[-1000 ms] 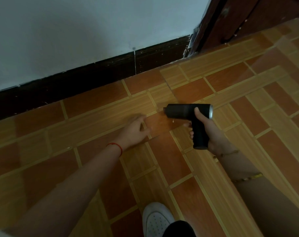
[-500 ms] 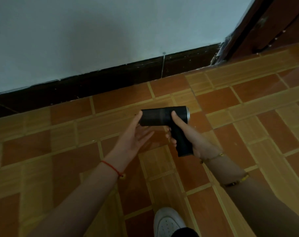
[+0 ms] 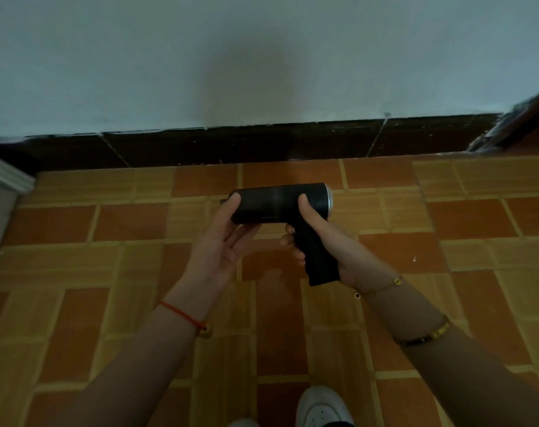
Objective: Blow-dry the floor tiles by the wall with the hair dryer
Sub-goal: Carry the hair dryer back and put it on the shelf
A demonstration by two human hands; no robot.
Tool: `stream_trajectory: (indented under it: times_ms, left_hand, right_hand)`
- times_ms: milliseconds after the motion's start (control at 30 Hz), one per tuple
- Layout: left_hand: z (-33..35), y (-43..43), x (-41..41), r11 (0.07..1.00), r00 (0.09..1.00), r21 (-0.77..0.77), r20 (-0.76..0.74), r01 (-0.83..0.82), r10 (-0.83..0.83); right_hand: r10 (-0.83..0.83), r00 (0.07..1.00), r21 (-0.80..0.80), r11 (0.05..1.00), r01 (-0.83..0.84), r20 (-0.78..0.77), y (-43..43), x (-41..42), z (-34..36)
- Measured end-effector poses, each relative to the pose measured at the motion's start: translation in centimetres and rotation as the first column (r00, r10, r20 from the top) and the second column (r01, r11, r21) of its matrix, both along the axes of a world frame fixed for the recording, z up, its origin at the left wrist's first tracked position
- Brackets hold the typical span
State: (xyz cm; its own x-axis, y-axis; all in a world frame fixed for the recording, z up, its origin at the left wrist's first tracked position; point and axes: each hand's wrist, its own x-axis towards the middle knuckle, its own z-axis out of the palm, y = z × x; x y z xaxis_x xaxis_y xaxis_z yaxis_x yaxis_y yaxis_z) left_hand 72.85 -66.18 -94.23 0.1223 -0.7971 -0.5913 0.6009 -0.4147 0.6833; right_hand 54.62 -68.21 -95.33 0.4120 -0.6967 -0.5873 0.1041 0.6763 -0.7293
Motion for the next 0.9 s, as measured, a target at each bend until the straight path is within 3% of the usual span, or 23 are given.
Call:
stream_trajectory:
  times_ms: [167, 467, 900]
  left_hand:
    - [1.7, 1.9, 3.2, 0.994, 0.993, -0.066, 0.073, -0.083, 0.088]
    - [3.2, 5.4, 6.9, 0.966, 0.971, -0.131, 0.055, -0.224, 0.233]
    - [3.3, 5.1, 7.5, 0.952, 0.956, -0.109, 0.024, -0.287, 0.291]
  right_hand:
    - [0.092, 0.995, -0.046, 0.995, -0.091, 0.025, 0.2, 3.7, 1.3]
    - [0.241, 0.97, -0.065, 0.969, -0.239, 0.027, 1.3, 8.4, 2.8]
    - [0.212, 0.976, -0.09, 0.973, -0.215, -0.043, 1.1, 9.5, 3.5]
